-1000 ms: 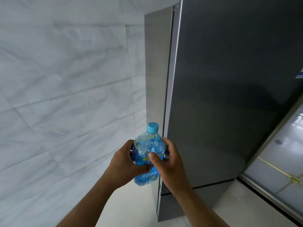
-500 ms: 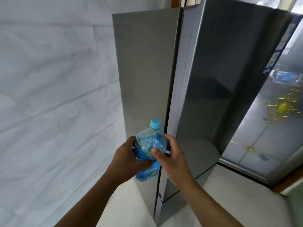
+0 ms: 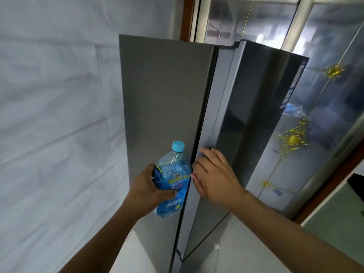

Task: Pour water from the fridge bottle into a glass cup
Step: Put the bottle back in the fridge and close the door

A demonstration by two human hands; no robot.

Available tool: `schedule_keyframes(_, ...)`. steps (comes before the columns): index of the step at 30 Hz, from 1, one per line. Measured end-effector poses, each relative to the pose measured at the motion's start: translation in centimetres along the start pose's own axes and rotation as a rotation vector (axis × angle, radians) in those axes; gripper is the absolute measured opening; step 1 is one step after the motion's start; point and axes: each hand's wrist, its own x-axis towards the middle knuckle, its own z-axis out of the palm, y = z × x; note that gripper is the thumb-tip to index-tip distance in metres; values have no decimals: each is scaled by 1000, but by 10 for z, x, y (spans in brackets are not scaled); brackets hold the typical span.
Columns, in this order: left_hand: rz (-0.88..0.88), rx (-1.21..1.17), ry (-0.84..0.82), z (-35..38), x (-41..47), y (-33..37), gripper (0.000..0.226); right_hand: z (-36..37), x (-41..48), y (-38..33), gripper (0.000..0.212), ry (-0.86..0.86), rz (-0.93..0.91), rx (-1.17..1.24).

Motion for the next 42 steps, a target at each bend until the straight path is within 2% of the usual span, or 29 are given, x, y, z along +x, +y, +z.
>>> schedule_keyframes(3,13,2,-3,-4,3,1,62,0,8,22,23,-71,-181,-200)
schedule_keyframes(6,19,5,-1,-4,6,5,63,-2,14,35,18,-73,-311,-283)
schedule_keyframes(9,16,-2,-7,-1,9,11,66,-5,20,36,27,-81,-382,-301)
schedule_keyframes(11,15,-15,-3,0,10,14,65,-9,22,34,36,-99,-386,-282)
schedule_keyframes(14,4,-38,6,0,9,18,63,-13,21,33,39,-105,-364,-254)
schedule_keyframes(25,51,-75,-61,-2,-17,36,61,-6,1,36,25,7,-356,-311)
schedule_keyframes(30,84,-89,-113,2,-31,35,64,-21,-46,43,7,172,-215,-309)
schedule_keyframes(42,180,-146,-398,75,-36,59,62,-71,-184,64,11,311,466,-376)
